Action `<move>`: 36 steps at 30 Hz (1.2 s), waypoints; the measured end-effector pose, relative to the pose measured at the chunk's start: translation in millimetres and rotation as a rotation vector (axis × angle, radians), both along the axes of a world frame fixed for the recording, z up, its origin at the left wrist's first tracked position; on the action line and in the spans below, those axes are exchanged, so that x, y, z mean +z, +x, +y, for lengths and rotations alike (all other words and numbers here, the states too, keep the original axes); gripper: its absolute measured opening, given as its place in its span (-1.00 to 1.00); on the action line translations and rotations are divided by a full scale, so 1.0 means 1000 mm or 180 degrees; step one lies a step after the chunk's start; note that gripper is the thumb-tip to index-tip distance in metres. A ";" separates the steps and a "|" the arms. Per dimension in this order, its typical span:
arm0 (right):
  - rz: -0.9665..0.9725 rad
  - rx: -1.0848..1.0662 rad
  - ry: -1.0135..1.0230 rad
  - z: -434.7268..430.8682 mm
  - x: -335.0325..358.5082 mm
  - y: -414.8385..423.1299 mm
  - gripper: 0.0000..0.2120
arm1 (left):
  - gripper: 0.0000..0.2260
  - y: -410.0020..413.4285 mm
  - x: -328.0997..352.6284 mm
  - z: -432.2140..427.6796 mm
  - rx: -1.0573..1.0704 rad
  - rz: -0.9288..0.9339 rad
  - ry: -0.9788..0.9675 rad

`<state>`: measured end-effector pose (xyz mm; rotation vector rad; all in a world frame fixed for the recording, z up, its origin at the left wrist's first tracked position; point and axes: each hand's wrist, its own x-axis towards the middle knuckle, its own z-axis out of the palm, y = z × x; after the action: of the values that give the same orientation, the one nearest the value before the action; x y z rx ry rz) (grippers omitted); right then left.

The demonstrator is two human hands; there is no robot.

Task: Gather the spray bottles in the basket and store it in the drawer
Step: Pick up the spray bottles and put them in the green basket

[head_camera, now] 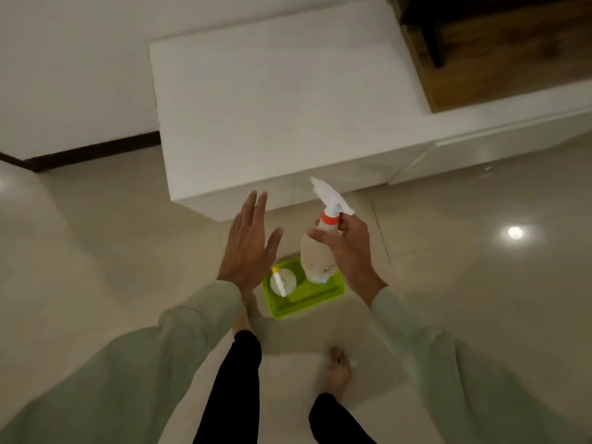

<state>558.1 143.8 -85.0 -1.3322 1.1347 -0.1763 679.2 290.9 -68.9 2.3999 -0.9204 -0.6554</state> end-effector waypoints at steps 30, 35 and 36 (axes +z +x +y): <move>0.0720 -0.0279 -0.1910 0.163 -0.301 -0.091 -0.65 | -0.35 -0.076 -0.249 0.109 -0.0156 0.0432 0.0331; 0.0843 -0.0042 -0.1979 0.161 -0.317 -0.089 -0.70 | -0.35 -0.084 -0.264 0.111 -0.0109 0.0505 0.0354; 0.0873 0.0003 -0.1951 0.161 -0.321 -0.089 -0.70 | -0.35 -0.085 -0.267 0.110 -0.0084 0.0522 0.0341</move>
<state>469.5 304.3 -405.9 -1.9425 1.3705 -0.3700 593.9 401.3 -336.3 2.3874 -0.8690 -0.9178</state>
